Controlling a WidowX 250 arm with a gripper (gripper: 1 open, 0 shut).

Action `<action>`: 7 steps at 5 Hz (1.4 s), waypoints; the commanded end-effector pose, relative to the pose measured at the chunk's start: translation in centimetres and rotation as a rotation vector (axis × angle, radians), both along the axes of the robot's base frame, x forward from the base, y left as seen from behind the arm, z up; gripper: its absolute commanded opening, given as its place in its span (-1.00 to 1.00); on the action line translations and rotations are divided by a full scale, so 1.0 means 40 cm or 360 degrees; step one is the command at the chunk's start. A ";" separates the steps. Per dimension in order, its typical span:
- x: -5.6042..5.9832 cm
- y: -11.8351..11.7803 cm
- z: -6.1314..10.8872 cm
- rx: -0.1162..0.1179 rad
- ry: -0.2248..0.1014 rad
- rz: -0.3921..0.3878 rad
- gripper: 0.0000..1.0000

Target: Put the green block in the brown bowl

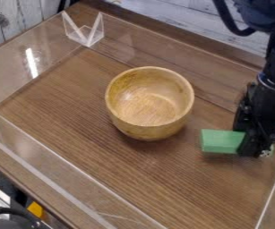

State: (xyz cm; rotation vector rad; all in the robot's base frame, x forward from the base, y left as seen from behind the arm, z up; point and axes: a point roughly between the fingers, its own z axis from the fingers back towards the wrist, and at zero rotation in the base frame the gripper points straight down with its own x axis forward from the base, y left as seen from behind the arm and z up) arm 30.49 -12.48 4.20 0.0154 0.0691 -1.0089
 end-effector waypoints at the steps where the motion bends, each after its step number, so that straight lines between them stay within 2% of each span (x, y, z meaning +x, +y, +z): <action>1: 0.034 0.006 0.114 -0.0045 -0.0160 0.0008 -1.00; 3: 0.032 0.083 0.185 0.0016 -0.0154 0.0055 -1.00; 4: 0.039 0.107 0.203 0.0026 -0.0163 0.0043 -1.00; 7: 0.023 0.140 0.219 0.0014 -0.0151 0.0061 -1.00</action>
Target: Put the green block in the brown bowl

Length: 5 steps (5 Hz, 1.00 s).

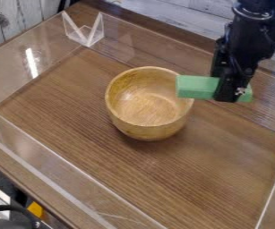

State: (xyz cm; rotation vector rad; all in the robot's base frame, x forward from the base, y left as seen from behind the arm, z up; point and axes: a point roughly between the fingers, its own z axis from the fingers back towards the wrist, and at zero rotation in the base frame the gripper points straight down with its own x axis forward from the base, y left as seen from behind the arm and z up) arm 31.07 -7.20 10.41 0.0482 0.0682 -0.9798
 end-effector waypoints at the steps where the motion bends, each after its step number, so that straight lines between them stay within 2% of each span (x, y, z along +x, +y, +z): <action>1: 0.004 0.011 0.070 -0.0035 -0.0126 0.0021 -1.00; 5: -0.005 0.023 0.086 -0.0053 -0.0125 0.0053 -1.00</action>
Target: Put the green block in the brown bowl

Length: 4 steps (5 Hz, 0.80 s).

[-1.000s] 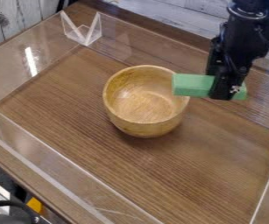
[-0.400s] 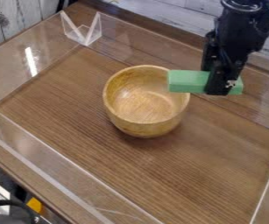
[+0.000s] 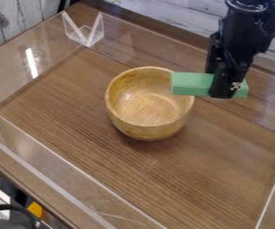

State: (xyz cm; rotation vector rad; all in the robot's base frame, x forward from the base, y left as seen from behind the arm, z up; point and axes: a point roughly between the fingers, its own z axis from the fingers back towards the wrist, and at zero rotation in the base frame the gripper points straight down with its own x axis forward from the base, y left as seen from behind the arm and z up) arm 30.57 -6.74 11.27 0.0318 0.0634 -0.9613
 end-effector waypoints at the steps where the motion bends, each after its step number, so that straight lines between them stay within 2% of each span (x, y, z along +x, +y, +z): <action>1: 0.006 0.012 0.068 -0.0032 -0.0129 0.0032 -1.00; 2: -0.005 0.055 0.071 -0.0020 -0.0110 0.0108 -1.00; 4: -0.037 0.203 0.053 -0.0026 -0.0065 0.0392 -1.00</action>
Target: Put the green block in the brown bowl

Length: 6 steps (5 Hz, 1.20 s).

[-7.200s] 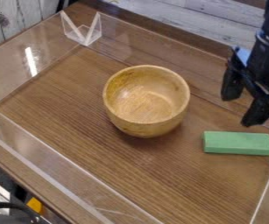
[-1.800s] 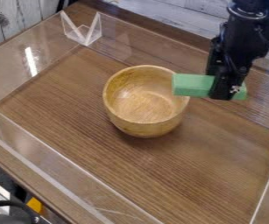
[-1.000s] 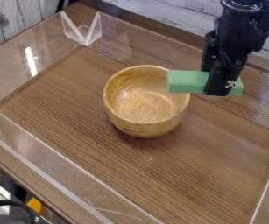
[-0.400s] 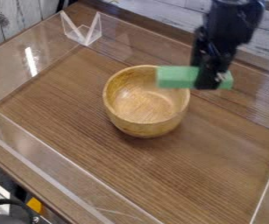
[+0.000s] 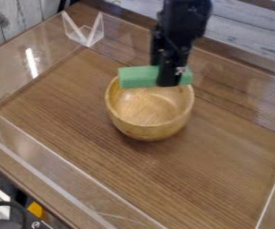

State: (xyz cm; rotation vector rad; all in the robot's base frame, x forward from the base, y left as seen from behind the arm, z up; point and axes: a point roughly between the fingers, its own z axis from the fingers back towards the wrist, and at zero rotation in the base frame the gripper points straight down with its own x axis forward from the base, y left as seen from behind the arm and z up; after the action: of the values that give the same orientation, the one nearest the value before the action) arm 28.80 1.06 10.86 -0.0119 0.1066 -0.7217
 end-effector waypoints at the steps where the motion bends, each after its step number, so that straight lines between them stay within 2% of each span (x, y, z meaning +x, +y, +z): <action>1: 0.004 0.029 0.034 0.0008 -0.0123 0.0046 -1.00; 5: -0.006 0.039 -0.073 0.0001 -0.0030 0.0083 -1.00; 6: -0.007 0.035 -0.086 0.0008 -0.0015 0.0078 1.00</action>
State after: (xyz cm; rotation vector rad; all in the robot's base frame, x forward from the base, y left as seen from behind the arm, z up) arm 28.15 2.26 6.58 -0.0263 0.1279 -0.6712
